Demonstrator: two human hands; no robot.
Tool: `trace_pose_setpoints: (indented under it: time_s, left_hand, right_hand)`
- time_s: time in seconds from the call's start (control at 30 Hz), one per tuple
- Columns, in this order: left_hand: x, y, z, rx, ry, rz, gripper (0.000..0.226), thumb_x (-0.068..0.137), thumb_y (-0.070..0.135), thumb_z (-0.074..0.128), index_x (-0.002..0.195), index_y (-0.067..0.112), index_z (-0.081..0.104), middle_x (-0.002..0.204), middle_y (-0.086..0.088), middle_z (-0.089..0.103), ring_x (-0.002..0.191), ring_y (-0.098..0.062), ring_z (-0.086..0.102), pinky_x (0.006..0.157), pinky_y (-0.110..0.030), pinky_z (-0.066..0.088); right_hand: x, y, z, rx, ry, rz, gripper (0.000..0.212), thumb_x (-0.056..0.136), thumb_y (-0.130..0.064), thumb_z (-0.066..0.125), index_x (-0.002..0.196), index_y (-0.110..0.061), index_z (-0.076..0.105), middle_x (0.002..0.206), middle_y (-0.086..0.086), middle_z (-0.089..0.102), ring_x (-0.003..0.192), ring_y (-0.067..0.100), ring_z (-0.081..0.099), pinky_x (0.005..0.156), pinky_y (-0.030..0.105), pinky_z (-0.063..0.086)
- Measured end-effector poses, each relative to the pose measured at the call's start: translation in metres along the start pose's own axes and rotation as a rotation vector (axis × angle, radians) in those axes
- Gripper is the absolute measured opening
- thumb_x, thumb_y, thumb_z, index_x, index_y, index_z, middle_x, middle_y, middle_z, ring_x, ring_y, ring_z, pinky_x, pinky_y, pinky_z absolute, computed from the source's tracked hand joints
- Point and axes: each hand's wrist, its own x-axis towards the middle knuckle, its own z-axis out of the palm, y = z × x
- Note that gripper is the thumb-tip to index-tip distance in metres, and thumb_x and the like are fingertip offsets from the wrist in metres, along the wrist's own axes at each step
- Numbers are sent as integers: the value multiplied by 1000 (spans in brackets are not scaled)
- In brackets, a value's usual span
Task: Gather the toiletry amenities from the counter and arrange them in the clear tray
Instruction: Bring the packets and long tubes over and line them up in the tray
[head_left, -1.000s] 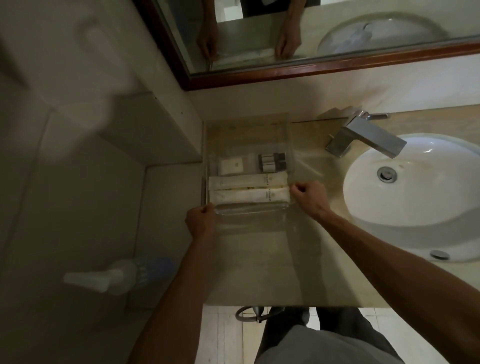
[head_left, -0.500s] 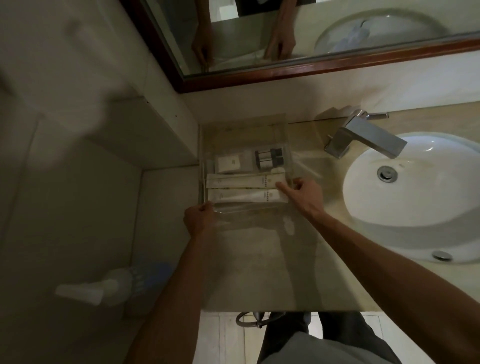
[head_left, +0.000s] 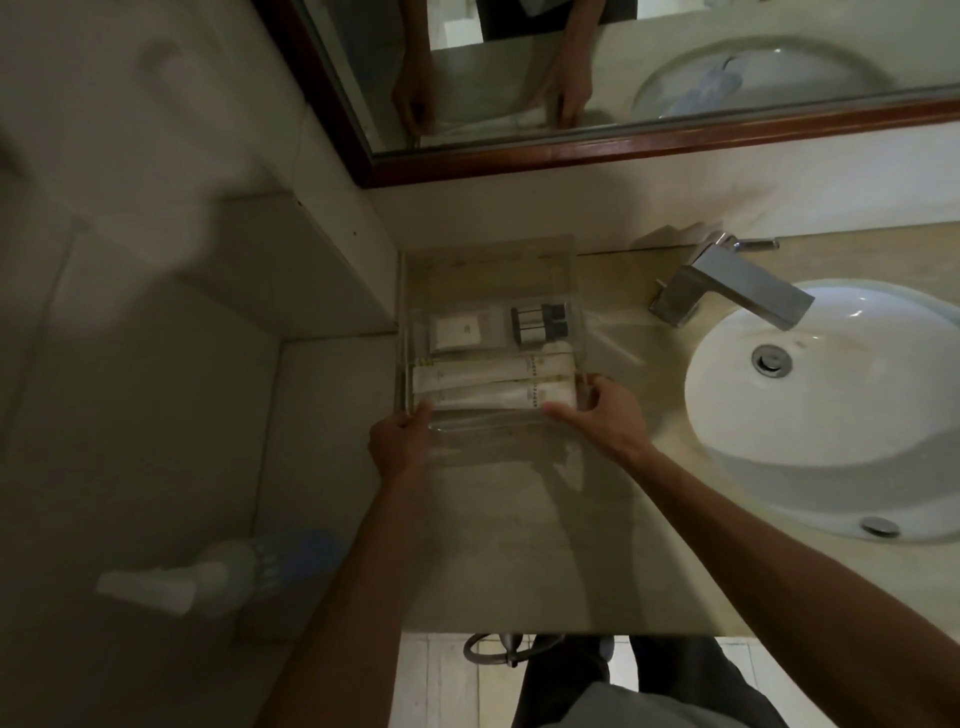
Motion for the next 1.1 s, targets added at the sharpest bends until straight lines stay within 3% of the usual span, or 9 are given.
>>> trace_pose_setpoints:
  time_s: [0.17, 0.23, 0.37, 0.47, 0.53, 0.63, 0.77, 0.93, 1.1]
  left_hand:
    - [5, -2, 4, 35, 22, 0, 58, 70, 55, 80, 55, 2, 61, 58, -11, 63, 56, -25, 60, 57, -37, 52]
    - [5, 2, 6, 28, 38, -1, 57, 68, 55, 81, 57, 2, 63, 62, -13, 67, 58, -26, 64, 58, -38, 55]
    - [6, 11, 6, 13, 31, 0, 50, 70, 49, 82, 50, 12, 55, 57, -5, 60, 54, -19, 56, 49, -25, 42]
    - [9, 18, 6, 32, 32, 4, 53, 69, 53, 82, 49, 13, 53, 57, -5, 59, 54, -19, 53, 51, -24, 39]
    - [10, 25, 8, 60, 27, -16, 56, 66, 61, 79, 58, 8, 62, 68, -8, 67, 59, -20, 60, 53, -26, 45]
    - [13, 34, 11, 125, 38, -32, 71, 62, 72, 74, 78, 3, 72, 81, -12, 71, 75, -26, 68, 63, -33, 56]
    - [16, 39, 13, 185, 116, -91, 82, 58, 75, 76, 96, 2, 73, 102, -18, 72, 96, -33, 68, 71, -36, 55]
    - [24, 41, 14, 255, 169, -107, 91, 57, 84, 68, 99, 3, 72, 106, -19, 71, 98, -36, 68, 73, -39, 56]
    - [21, 38, 16, 192, 150, -72, 75, 69, 75, 68, 92, 3, 74, 98, -19, 71, 94, -36, 67, 69, -35, 51]
  right_hand:
    - [2, -3, 8, 31, 84, 11, 52, 79, -57, 73, 114, -19, 67, 106, -2, 71, 84, 9, 69, 73, 29, 60]
    - [2, -5, 9, 40, 86, 22, 50, 79, -58, 73, 112, -20, 67, 100, -6, 69, 81, 7, 69, 67, 23, 58]
    - [4, -5, 14, 114, 96, 54, 33, 90, -50, 65, 105, -21, 68, 98, -4, 71, 75, -2, 64, 60, 13, 49]
    - [10, -6, 18, 181, 138, 98, 26, 95, -40, 62, 108, -18, 69, 102, -1, 71, 74, -5, 62, 58, 9, 46]
    - [17, -9, 19, 203, 181, 108, 30, 95, -38, 62, 112, -15, 69, 103, 0, 71, 74, -3, 62, 61, 12, 49]
    - [24, -12, 19, 235, 214, 135, 35, 95, -40, 62, 116, -14, 68, 106, 1, 71, 82, 9, 67, 76, 26, 58]
    - [26, -11, 20, 285, 210, 167, 38, 93, -42, 63, 119, -15, 66, 109, 3, 72, 88, 11, 68, 79, 29, 58]
    - [16, -7, 21, 321, 181, 223, 43, 88, -52, 66, 110, -16, 69, 100, 0, 72, 85, 11, 70, 79, 32, 60]
    - [6, -8, 19, 367, 146, 249, 41, 82, -50, 74, 99, -13, 73, 92, 2, 75, 76, 13, 74, 71, 35, 63]
